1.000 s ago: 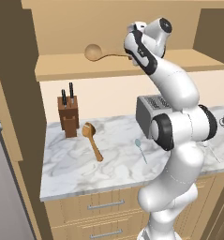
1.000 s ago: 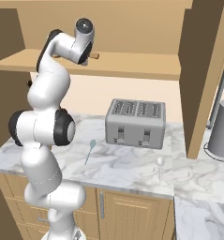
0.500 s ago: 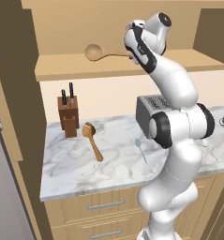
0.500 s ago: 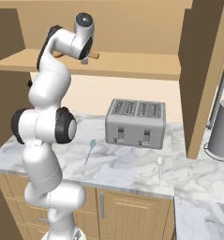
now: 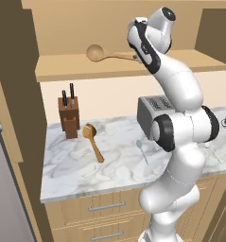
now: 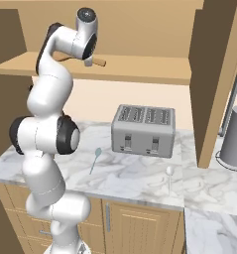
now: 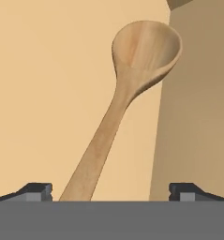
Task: Organize the utensils by type. Pick up the wooden spoons from the counter and place them in the open cabinet. Then pick up the metallic utensils from the counter and place them in the open drawer.
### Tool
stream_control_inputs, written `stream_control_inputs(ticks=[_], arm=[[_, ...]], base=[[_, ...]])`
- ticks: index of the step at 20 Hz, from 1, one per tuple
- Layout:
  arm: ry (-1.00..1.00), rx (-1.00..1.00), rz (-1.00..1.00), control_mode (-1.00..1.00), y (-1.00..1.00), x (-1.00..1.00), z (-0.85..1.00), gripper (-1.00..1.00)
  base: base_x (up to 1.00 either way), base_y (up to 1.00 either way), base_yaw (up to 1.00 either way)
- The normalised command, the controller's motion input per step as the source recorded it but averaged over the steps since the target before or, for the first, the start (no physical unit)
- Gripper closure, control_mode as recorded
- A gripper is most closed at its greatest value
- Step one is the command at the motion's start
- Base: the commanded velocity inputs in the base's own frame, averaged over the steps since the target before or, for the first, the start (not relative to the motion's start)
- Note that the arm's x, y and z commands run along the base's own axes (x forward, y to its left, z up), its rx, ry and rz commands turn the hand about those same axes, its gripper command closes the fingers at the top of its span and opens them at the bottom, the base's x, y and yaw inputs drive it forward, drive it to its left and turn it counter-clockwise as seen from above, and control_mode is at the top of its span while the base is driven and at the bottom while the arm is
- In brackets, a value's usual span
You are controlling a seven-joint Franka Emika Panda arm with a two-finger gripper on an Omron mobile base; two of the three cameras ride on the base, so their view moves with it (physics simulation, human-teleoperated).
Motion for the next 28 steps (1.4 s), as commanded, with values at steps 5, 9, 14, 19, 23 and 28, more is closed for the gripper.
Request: stream_control_inputs(ticks=[5, 9, 14, 19, 23, 28], arm=[[-0.01, 0.00, 0.00, -1.00, 0.00, -0.38, -0.04, -1.00], [-0.18, 0.00, -0.21, -1.00, 0.05, -0.90, -0.41, -1.00], [-0.22, 0.00, -0.28, -1.00, 0.07, -1.00, -0.60, -1.00], [-0.14, 0.04, -0.34, -1.00, 0.12, -1.00, -0.69, -1.00], [0.06, 0.35, -0.36, -1.00, 0.07, -0.84, -0.41, -1.00], [0.18, 0.64, -0.47, -1.00, 0.02, -0.60, -0.23, -1.00]], base=[[0.00, 0.00, 0.00], [0.00, 0.00, 0.00], [0.00, 0.00, 0.00], [0.00, 0.00, 0.00], [0.00, 0.00, 0.00], [0.00, 0.00, 0.00]])
